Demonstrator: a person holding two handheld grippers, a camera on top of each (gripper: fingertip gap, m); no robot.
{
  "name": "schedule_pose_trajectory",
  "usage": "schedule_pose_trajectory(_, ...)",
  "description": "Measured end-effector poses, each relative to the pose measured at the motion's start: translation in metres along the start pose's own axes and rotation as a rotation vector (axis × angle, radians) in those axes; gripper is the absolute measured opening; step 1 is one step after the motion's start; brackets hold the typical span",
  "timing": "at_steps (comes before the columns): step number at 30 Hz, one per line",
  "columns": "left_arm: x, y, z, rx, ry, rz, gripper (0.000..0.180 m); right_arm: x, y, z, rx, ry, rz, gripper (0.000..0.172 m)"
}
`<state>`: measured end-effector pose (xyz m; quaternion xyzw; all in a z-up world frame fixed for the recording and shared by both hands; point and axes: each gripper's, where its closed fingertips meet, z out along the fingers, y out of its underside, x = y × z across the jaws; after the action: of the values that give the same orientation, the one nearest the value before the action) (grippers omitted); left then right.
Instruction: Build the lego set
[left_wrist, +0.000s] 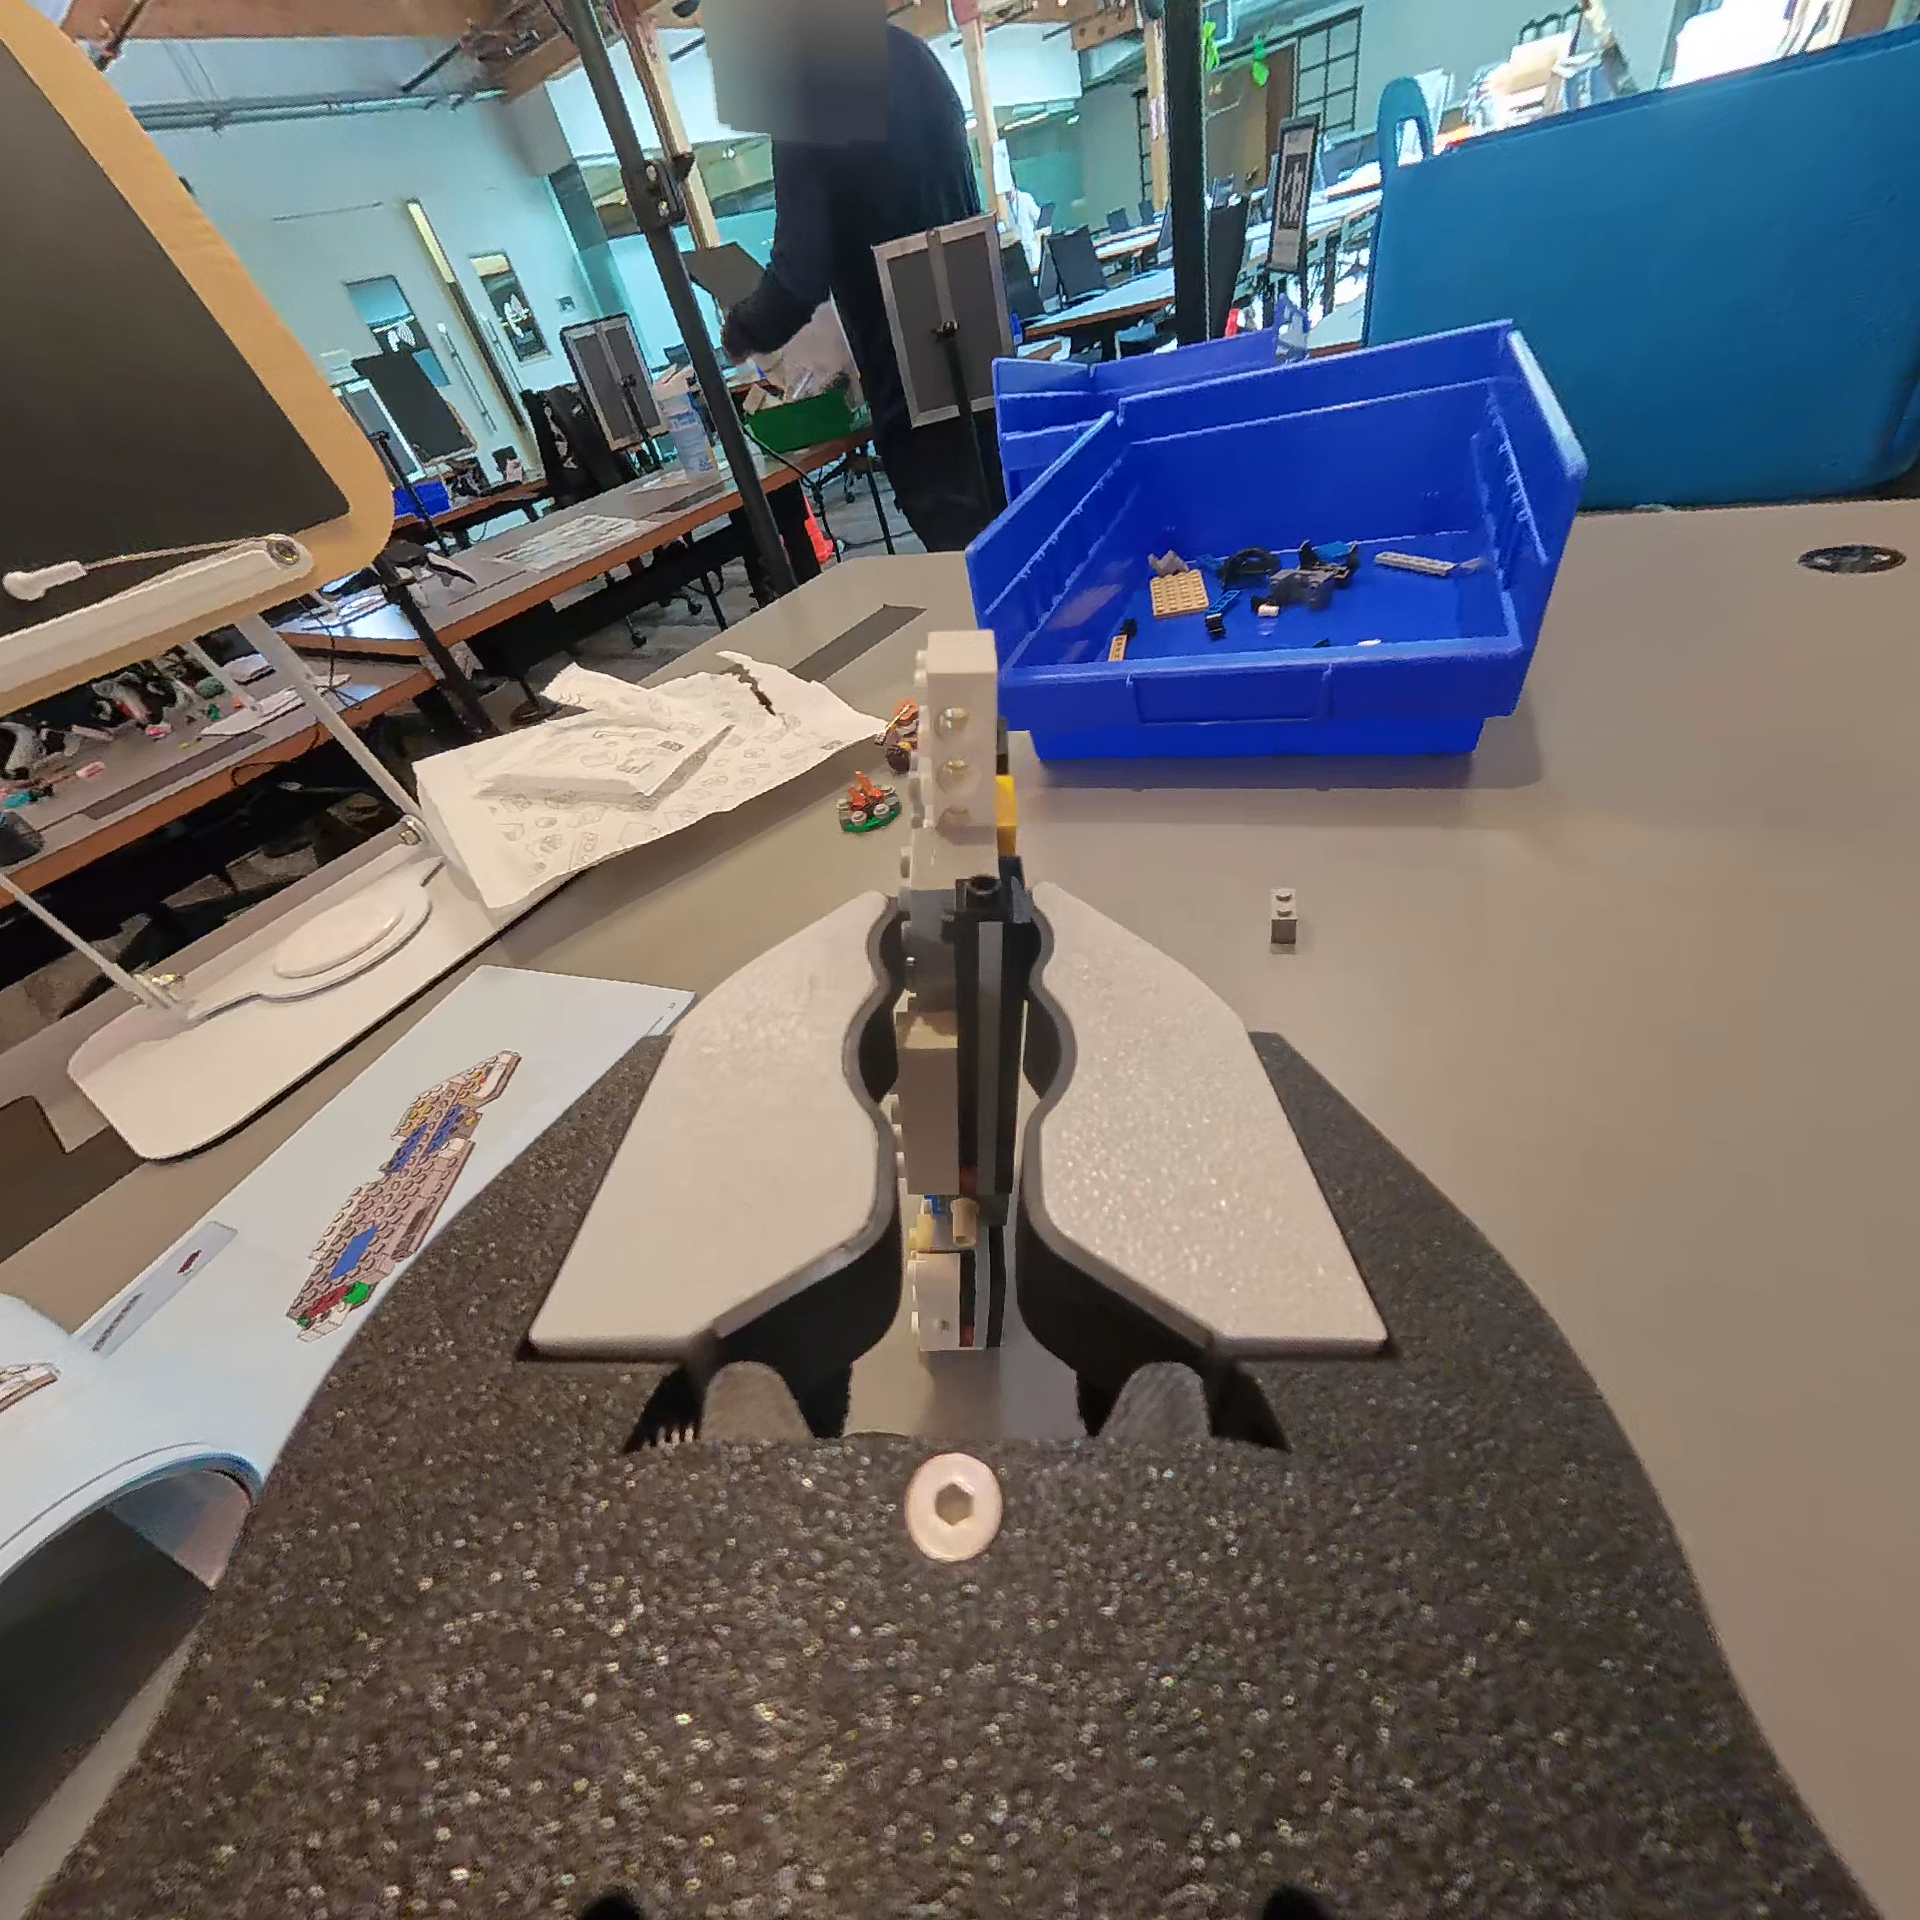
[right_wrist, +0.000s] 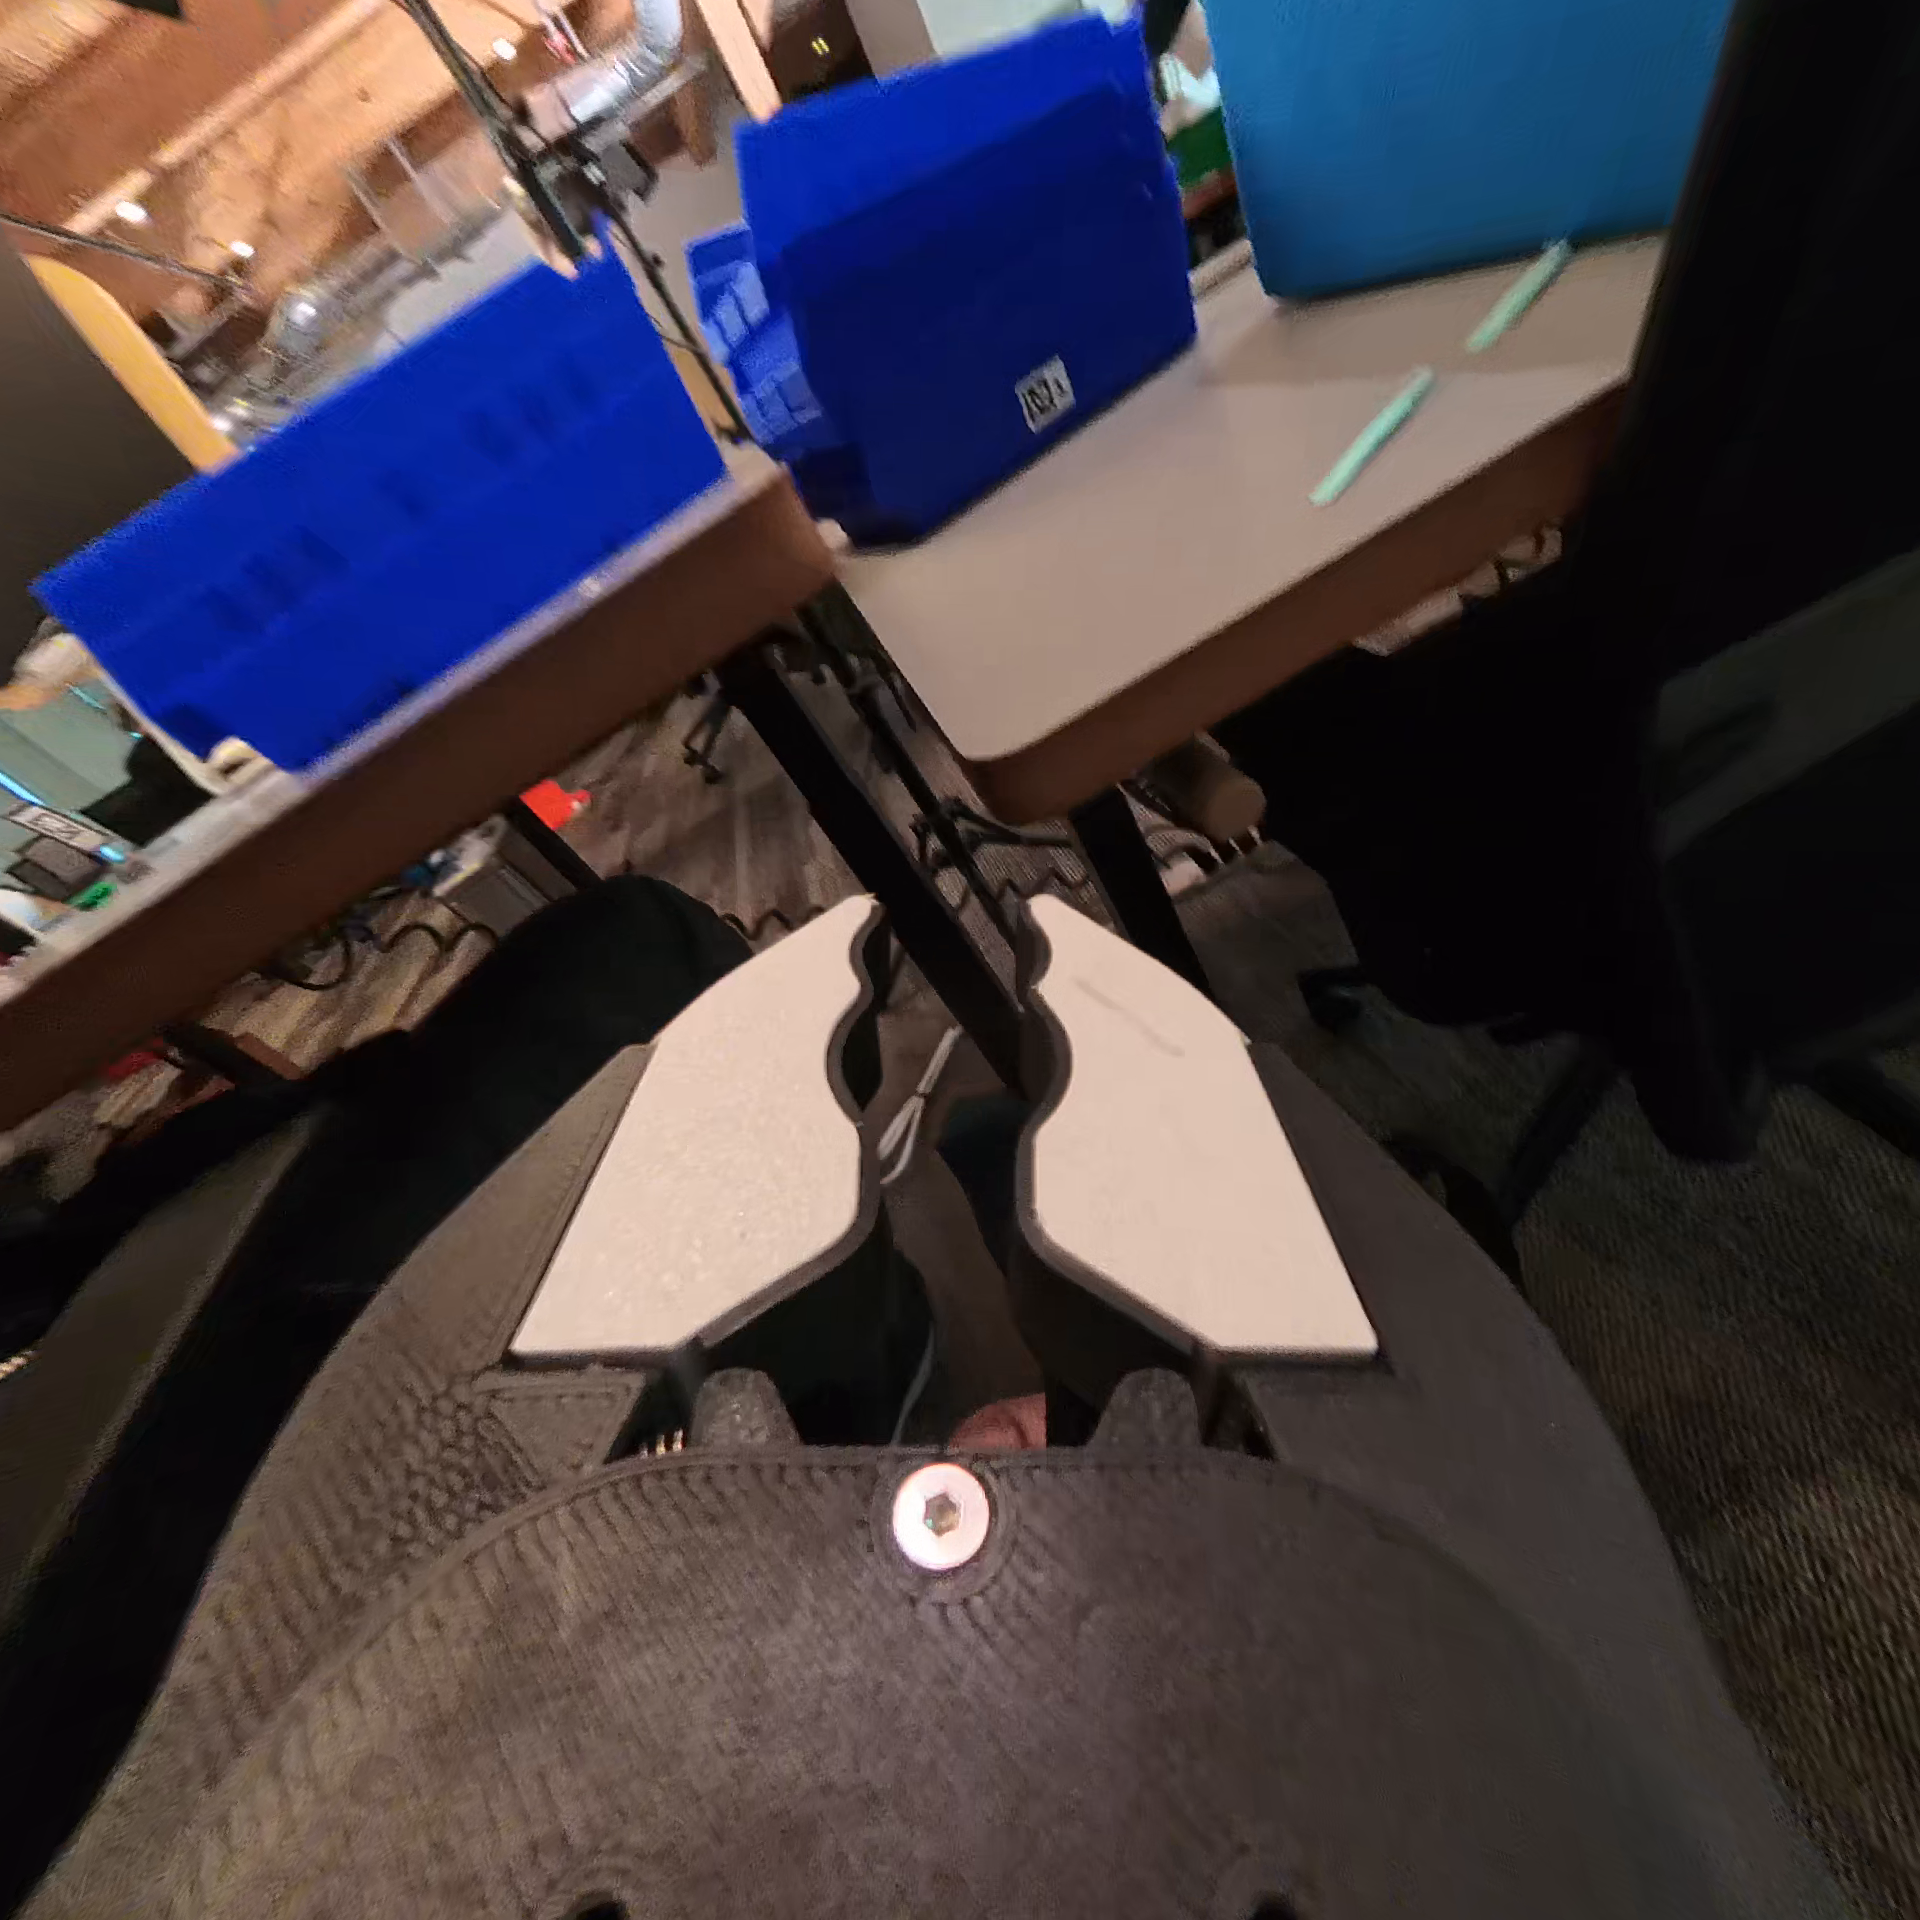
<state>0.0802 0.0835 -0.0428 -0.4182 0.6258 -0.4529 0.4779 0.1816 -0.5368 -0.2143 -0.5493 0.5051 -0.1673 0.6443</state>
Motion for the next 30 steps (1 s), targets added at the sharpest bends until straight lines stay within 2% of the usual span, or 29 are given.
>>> schedule_pose_trajectory(6,-0.001,0.001,0.009,-0.041,-0.008,0.04,0.019,0.036,0.051,0.0,-0.093,0.074,0.079,0.024)
schedule_pose_trajectory(11,-0.003,0.001,0.01,-0.05,-0.029,0.035,0.019,0.051,0.073,-0.003,-0.138,0.104,0.098,0.025)
schedule_pose_trajectory(19,-0.01,0.004,0.007,-0.067,-0.061,0.056,0.02,0.056,0.087,0.0,-0.164,0.121,0.113,0.025)
schedule_pose_trajectory(30,-0.008,0.007,0.0,-0.047,-0.116,0.084,0.02,0.036,0.088,0.002,-0.166,0.066,0.116,0.025)
